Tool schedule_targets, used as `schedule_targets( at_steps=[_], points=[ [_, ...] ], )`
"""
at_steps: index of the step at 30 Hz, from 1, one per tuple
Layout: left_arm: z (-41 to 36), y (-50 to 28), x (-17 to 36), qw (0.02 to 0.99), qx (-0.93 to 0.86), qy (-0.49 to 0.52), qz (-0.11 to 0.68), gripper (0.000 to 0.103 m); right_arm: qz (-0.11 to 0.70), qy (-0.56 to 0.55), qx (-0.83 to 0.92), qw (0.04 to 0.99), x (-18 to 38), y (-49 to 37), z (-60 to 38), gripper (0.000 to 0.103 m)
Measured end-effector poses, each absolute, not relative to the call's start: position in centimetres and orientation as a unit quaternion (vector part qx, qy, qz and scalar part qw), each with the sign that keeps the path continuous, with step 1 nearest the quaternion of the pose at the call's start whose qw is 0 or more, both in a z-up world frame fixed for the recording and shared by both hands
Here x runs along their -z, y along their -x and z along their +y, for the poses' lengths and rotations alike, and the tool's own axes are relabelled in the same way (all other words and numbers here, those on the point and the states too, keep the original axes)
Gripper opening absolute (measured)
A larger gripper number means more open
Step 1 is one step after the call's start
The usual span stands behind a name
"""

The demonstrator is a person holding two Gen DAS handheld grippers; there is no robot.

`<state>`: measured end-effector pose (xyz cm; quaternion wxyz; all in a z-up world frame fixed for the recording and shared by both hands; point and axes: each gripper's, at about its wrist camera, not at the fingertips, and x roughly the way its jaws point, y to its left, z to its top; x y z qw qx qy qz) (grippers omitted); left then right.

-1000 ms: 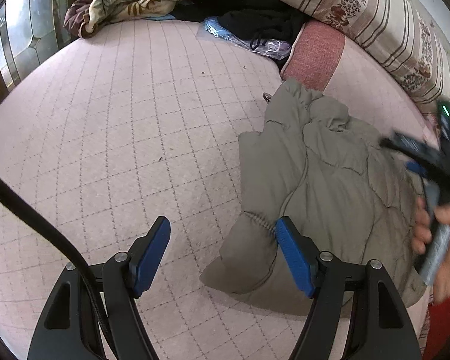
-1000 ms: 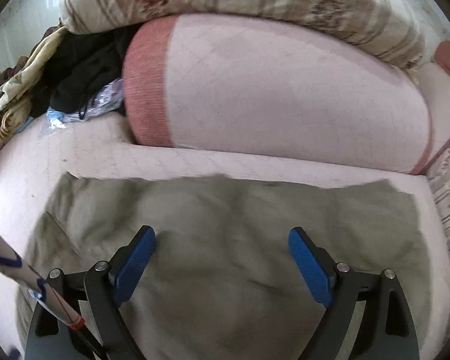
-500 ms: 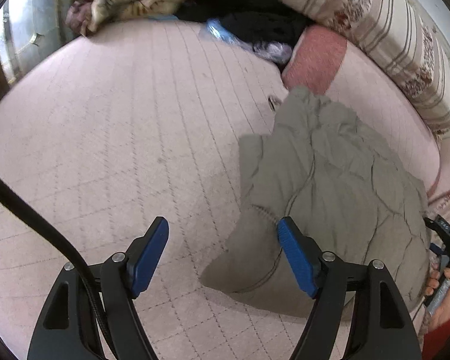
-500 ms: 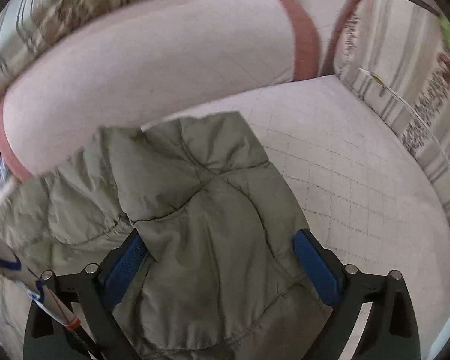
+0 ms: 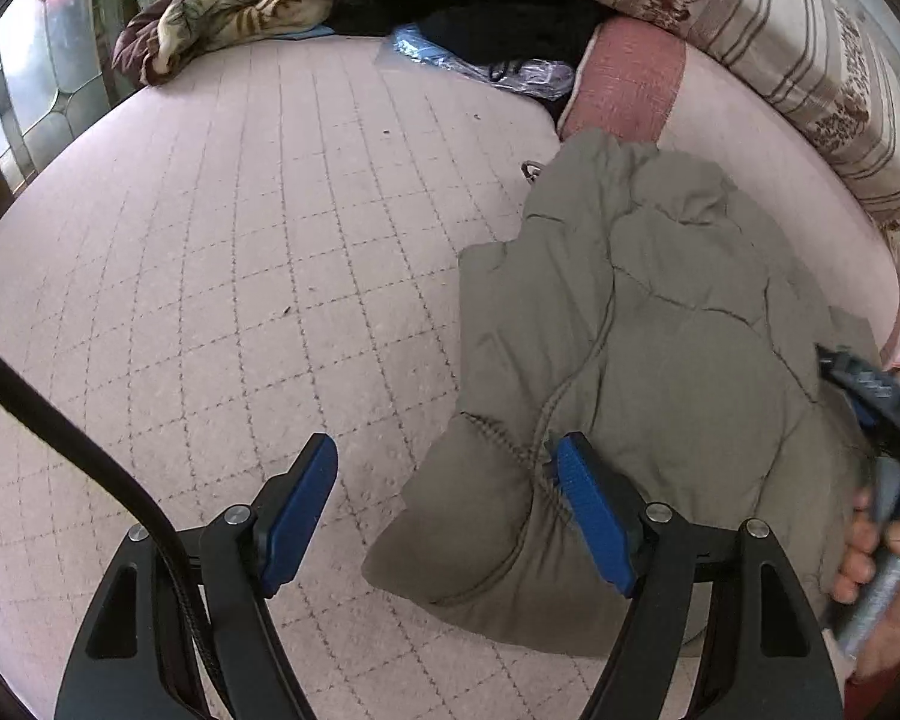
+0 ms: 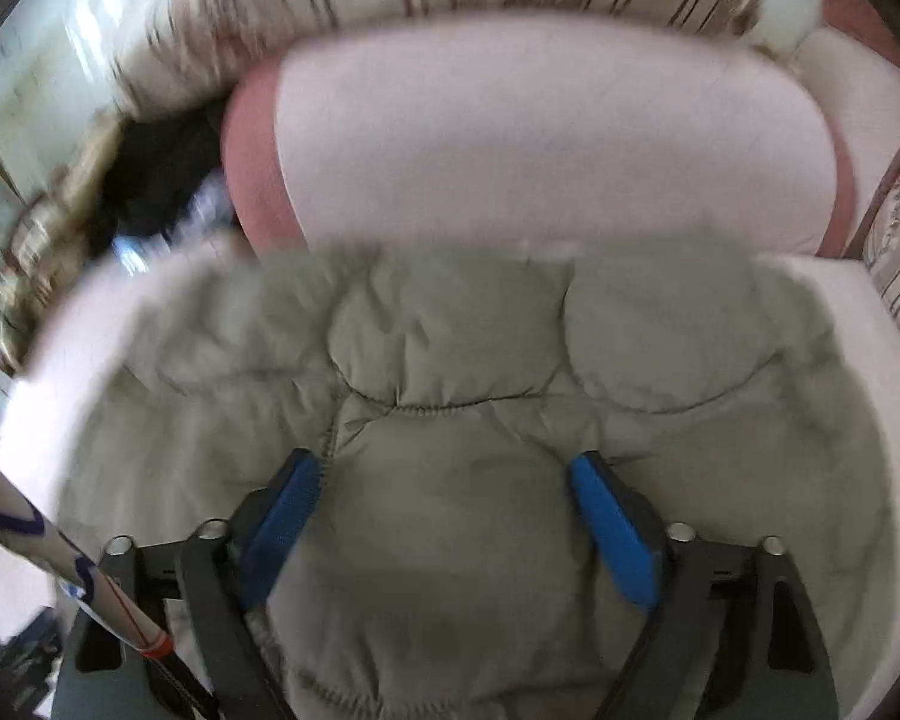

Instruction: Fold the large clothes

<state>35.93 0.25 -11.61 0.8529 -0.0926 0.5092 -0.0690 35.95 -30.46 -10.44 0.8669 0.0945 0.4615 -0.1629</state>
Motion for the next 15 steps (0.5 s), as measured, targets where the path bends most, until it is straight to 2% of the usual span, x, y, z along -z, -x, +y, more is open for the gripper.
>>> schedule_targets(
  at_steps=[6, 11, 15],
  points=[
    [-0.7, -35.5, 11.4, 0.86, 0.064, 0.068, 0.501, 0.075, 0.46, -0.08, 0.172, 0.868, 9.8, -36.5, -30.0, 0.096],
    [-0.6, -35.4, 11.5, 0.858, 0.066, 0.064, 0.505, 0.075, 0.44, -0.111, 0.146, 0.879, 7.2, -32.4, -32.4, 0.095],
    [-0.1, -35.4, 11.7, 0.852, 0.07, 0.083, 0.513, 0.075, 0.447, -0.111, 0.164, 0.873, 7.4, -27.9, -35.7, 0.095]
  ],
)
